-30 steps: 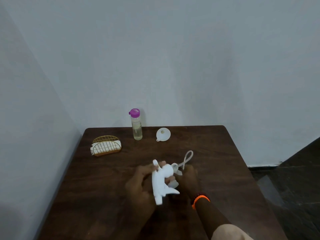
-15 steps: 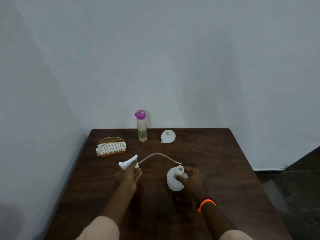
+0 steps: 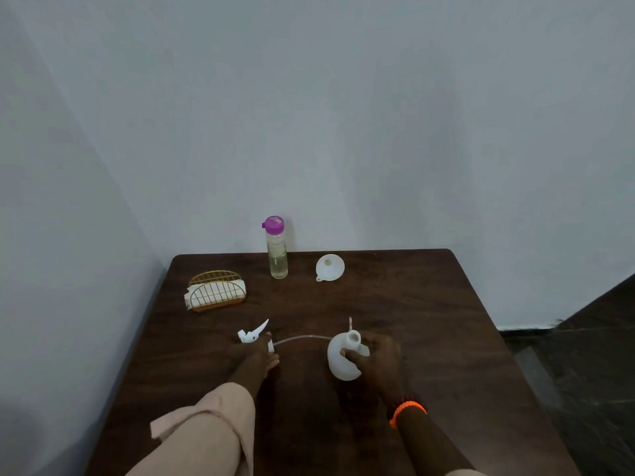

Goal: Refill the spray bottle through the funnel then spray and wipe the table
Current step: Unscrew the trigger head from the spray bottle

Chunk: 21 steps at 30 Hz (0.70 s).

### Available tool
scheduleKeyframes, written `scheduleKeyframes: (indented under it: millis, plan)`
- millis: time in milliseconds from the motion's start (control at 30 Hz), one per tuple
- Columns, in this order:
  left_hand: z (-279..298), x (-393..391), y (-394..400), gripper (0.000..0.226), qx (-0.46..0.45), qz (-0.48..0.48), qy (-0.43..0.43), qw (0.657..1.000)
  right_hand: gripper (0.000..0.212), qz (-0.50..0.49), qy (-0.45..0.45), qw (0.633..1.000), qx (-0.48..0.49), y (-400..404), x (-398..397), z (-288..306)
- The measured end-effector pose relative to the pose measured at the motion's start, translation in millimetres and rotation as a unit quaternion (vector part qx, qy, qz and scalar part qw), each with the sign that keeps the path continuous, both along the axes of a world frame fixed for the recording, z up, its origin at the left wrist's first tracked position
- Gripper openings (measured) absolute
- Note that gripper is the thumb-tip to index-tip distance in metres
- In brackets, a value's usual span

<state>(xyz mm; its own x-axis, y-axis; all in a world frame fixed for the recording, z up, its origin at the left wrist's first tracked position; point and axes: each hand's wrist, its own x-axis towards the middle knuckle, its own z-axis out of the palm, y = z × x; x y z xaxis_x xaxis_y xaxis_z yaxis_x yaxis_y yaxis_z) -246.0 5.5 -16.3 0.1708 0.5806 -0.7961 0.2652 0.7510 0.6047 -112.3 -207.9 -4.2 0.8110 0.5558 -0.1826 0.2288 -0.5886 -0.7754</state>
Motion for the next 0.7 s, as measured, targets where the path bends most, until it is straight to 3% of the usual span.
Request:
scheduleKeyframes:
  millis: [133, 433, 567, 700]
  plan:
    - [-8.9, 0.5, 3.8, 0.055, 0.014, -0.018, 0.025, 0.999, 0.065, 0.008, -0.004, 1.000, -0.022, -3.8, -7.0, -8.1]
    - [-16.7, -5.0, 6.1, 0.052, -0.030, -0.042, 0.042, 0.998, 0.057, 0.009, 0.002, 0.999, -0.042, -6.2, -32.1, -7.7]
    - [-13.0, -2.0, 2.8, 0.054, -0.034, -0.030, 0.011, 0.999, 0.052, 0.004, 0.001, 0.999, -0.041, -5.6, -36.2, -2.3]
    - [-7.9, -1.7, -7.1, 0.041, 0.007, -0.050, -0.009, 0.999, 0.053, 0.014, -0.012, 0.999, -0.042, -4.9, -38.9, -0.7]
